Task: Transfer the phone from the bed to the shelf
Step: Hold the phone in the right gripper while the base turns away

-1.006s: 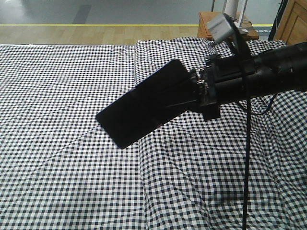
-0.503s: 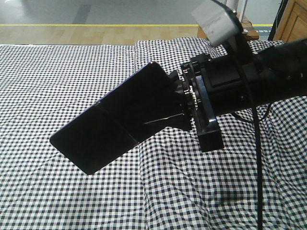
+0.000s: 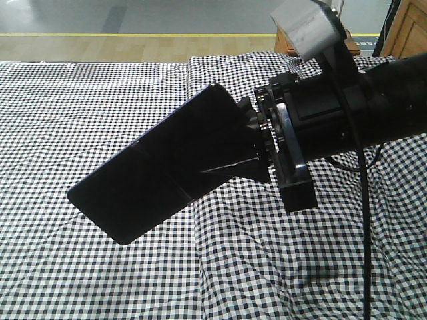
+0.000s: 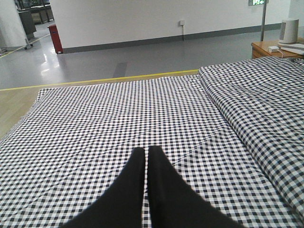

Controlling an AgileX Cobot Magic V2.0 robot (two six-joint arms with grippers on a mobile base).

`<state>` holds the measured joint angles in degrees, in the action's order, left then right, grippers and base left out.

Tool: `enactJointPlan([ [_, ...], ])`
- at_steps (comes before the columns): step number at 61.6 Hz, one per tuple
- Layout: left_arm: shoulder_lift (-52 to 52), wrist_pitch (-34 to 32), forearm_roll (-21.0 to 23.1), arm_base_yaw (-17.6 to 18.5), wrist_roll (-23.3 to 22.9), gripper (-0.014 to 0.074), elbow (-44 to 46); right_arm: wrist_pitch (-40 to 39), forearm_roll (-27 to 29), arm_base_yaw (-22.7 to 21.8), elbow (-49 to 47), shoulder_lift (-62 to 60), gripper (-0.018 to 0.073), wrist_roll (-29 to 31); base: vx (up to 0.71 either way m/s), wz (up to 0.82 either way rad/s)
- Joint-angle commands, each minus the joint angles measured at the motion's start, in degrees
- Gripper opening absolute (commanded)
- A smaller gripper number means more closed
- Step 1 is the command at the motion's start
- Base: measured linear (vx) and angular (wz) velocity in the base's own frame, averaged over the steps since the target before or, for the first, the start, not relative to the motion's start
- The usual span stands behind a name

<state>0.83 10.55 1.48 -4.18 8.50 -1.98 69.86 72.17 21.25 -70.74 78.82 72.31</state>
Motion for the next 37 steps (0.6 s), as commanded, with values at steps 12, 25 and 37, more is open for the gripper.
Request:
enactJointPlan([
  [12, 0.6, -4.1, 0.5, 0.3, -0.3, 0.0001, 1.3, 3.8, 5.2, -0.1, -1.4, -2.0, -0.0002, -0.1, 0.0, 0.0],
  [25, 0.6, -4.1, 0.5, 0.3, -0.3, 0.0001, 1.3, 3.8, 5.2, -0.1, -1.4, -2.0, -0.0002, -0.1, 0.0, 0.0],
  [37, 0.6, -4.1, 0.5, 0.3, -0.3, 0.0001, 1.3, 3.8, 5.2, -0.1, -1.4, -2.0, -0.0002, -0.1, 0.0, 0.0],
])
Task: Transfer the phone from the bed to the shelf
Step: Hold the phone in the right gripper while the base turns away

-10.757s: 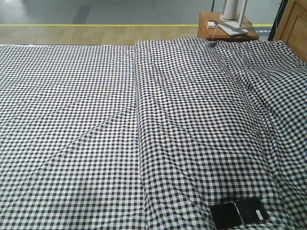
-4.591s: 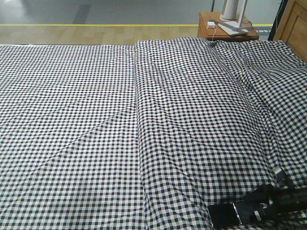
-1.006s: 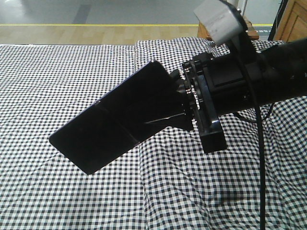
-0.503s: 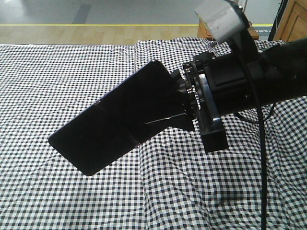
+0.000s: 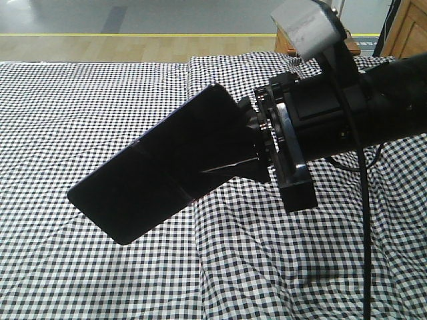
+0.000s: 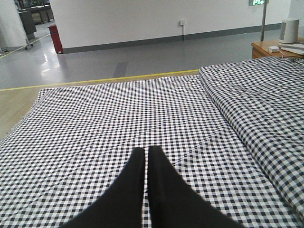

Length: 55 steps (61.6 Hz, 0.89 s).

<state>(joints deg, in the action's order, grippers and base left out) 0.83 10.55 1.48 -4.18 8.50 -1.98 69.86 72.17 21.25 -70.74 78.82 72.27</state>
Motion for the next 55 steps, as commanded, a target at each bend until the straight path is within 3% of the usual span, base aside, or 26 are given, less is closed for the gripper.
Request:
enactJointPlan([
  [1, 0.6, -4.1, 0.5, 0.3, -0.3, 0.0001, 1.3, 3.8, 5.2, -0.1, -1.4, -2.0, -0.0002, -0.1, 0.0, 0.0],
  [27, 0.6, -4.1, 0.5, 0.3, -0.3, 0.0001, 1.3, 3.8, 5.2, -0.1, -1.4, -2.0, -0.0002, -0.1, -0.03, 0.1],
  [55, 0.6, -4.1, 0.5, 0.3, -0.3, 0.0001, 1.3, 3.8, 5.3, -0.1, -1.4, -2.0, -0.0002, -0.1, -0.09, 0.37],
])
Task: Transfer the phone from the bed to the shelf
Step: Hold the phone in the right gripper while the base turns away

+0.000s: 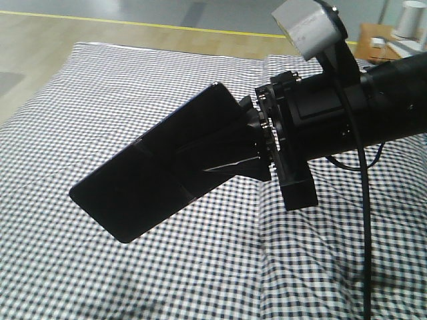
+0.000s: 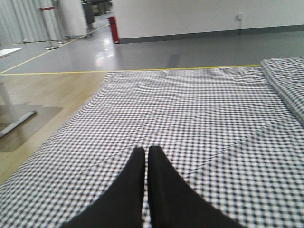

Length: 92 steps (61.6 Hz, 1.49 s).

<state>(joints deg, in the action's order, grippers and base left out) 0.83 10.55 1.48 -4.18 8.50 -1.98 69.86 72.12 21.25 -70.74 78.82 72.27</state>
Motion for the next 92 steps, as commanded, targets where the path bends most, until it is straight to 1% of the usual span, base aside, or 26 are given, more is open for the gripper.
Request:
enactJointPlan([
  [1, 0.6, -4.1, 0.5, 0.3, -0.3, 0.0001, 1.3, 3.8, 5.3, -0.1, -1.4, -2.0, -0.0002, -0.1, -0.12, 0.49],
  [36, 0.6, -4.1, 0.5, 0.3, -0.3, 0.0001, 1.3, 3.8, 5.3, -0.1, -1.4, -2.0, -0.0002, -0.1, -0.15, 0.59],
  [92, 0.6, -4.1, 0.5, 0.3, -0.3, 0.0001, 1.3, 3.8, 5.4, -0.1, -1.4, -2.0, -0.0002, -0.1, -0.19, 0.72],
])
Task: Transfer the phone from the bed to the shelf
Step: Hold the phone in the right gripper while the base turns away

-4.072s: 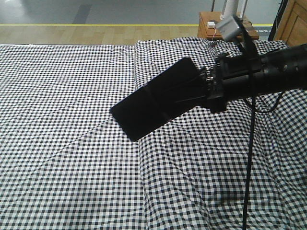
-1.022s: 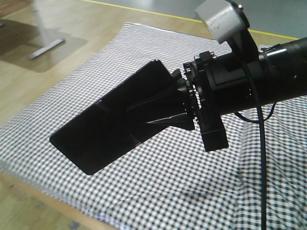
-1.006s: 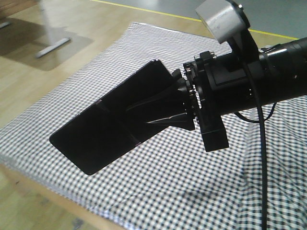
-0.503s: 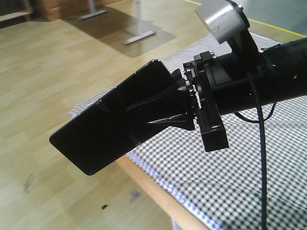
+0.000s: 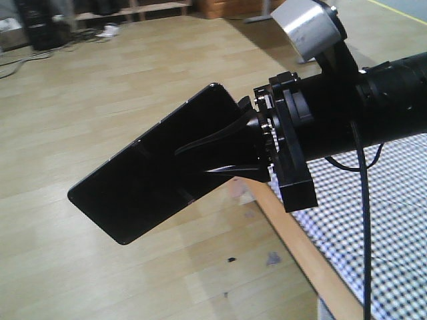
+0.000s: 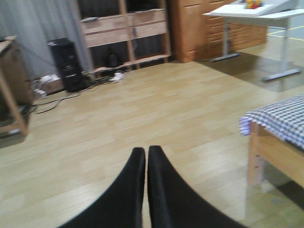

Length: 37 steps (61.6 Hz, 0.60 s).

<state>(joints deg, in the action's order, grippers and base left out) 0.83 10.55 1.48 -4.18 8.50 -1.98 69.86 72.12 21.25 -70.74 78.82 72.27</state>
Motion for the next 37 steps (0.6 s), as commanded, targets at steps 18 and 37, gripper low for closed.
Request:
enactJointPlan([
  [18, 0.6, -4.1, 0.5, 0.3, -0.3, 0.0001, 1.3, 3.8, 5.4, -0.1, -1.4, -2.0, -0.0002, -0.1, -0.16, 0.64],
  [37, 0.6, -4.1, 0.5, 0.3, -0.3, 0.0001, 1.3, 3.8, 5.4, -0.1, -1.4, -2.0, -0.0002, -0.1, -0.12, 0.47],
])
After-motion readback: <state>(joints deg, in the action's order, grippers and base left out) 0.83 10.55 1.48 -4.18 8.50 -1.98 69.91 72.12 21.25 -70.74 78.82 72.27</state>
